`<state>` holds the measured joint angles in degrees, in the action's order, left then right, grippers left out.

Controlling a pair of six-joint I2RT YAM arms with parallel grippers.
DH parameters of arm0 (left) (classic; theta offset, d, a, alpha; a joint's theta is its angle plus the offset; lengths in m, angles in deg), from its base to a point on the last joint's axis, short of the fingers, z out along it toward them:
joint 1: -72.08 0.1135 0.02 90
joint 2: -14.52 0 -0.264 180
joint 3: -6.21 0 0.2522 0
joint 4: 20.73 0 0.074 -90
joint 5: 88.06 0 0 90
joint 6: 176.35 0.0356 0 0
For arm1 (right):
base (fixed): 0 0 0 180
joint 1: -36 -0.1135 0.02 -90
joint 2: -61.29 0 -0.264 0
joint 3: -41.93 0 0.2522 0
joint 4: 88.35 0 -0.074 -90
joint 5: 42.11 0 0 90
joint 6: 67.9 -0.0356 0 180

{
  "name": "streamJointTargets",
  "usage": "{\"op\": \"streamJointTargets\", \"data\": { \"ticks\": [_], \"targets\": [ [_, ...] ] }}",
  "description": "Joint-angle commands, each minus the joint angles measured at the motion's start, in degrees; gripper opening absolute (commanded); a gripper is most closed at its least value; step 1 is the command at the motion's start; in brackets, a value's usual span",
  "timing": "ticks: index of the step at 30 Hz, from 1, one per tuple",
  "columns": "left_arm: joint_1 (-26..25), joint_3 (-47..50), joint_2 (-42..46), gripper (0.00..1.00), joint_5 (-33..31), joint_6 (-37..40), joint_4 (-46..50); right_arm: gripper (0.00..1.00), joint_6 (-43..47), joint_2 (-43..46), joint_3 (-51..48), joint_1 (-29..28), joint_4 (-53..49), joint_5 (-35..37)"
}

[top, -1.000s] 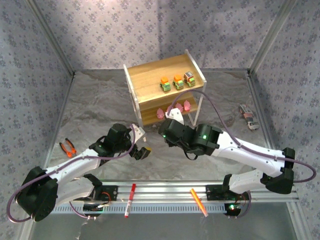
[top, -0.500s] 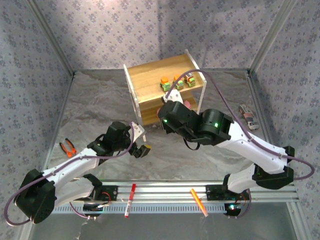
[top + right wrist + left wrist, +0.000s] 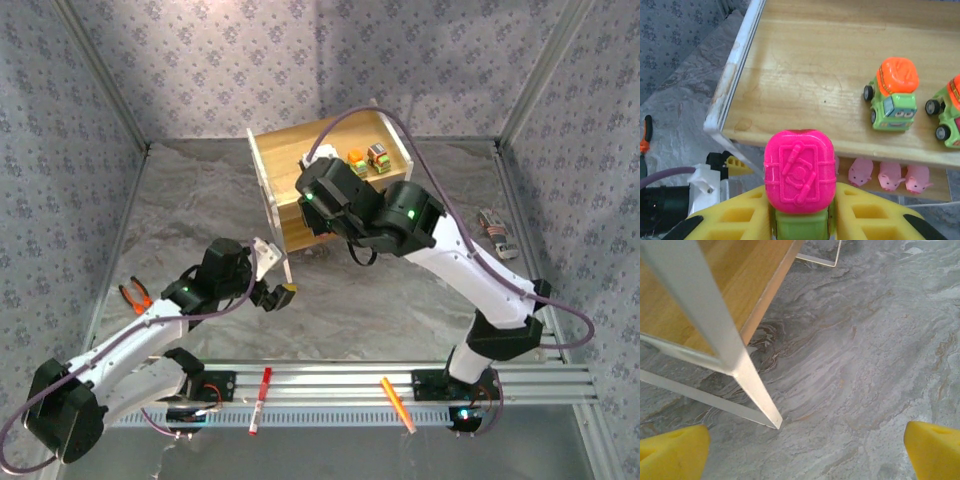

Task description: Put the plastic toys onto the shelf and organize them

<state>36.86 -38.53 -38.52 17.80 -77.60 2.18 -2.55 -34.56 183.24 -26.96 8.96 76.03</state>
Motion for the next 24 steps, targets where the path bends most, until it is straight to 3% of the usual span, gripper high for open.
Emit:
{"op": "streamJointTargets", "data": {
  "ticks": [1, 10, 24],
  "targets": [
    [0.76, -0.19, 2.15, 1.0, -1.92, 1.44, 1.16, 0.31, 2.48, -2.98, 6.24, 1.63, -4.62, -2.27],
    [2.24, 3.78, 4.68, 1.0, -2.75, 0.65, -2.48, 0.31, 2.5, -11.02, 17.15, 6.01, -8.35, -7.45],
    [2.73, 7.16, 7.13, 1.0, -1.98, 0.05, -7.74, 0.32, 1.86, -16.28, 21.54, 9.36, -9.35, -11.09]
  ]
}}
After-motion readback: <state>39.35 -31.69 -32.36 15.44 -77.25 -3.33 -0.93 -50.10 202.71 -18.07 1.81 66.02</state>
